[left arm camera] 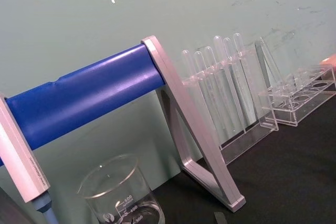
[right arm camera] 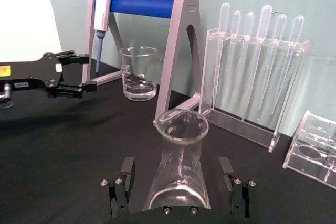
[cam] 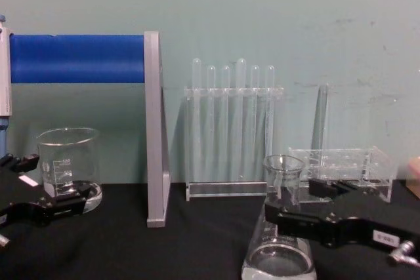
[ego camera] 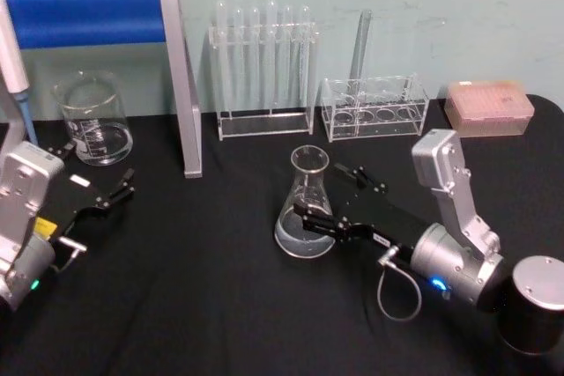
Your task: Grasp the erlenmeyer flask with one hand, shake it three times, then place it back.
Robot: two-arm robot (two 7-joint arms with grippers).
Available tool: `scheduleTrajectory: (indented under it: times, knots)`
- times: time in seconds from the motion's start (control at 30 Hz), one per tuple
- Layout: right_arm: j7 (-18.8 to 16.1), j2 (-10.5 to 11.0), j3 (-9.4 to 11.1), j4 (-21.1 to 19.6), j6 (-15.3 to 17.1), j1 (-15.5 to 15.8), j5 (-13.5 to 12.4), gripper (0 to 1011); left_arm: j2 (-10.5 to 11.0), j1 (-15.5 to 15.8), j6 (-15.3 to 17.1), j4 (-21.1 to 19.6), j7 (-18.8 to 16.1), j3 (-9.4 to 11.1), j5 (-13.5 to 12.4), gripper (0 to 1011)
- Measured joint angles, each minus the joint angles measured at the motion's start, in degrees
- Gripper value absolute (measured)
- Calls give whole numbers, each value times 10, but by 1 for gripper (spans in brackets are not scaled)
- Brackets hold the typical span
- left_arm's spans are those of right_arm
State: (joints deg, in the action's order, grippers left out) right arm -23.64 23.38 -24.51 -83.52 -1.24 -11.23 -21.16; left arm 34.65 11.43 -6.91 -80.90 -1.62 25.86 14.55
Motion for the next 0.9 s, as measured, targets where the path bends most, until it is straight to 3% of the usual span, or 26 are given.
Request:
scheduleTrajectory:
  times: [0.43,0.9]
  knots:
    - [-4,-50,-5,68,-7,-51,30,1000,0,0,0,0,0,0,0,1001]
    - [-3,-72,4,85,-12,-65,39,1000,0,0,0,0,0,0,0,1001]
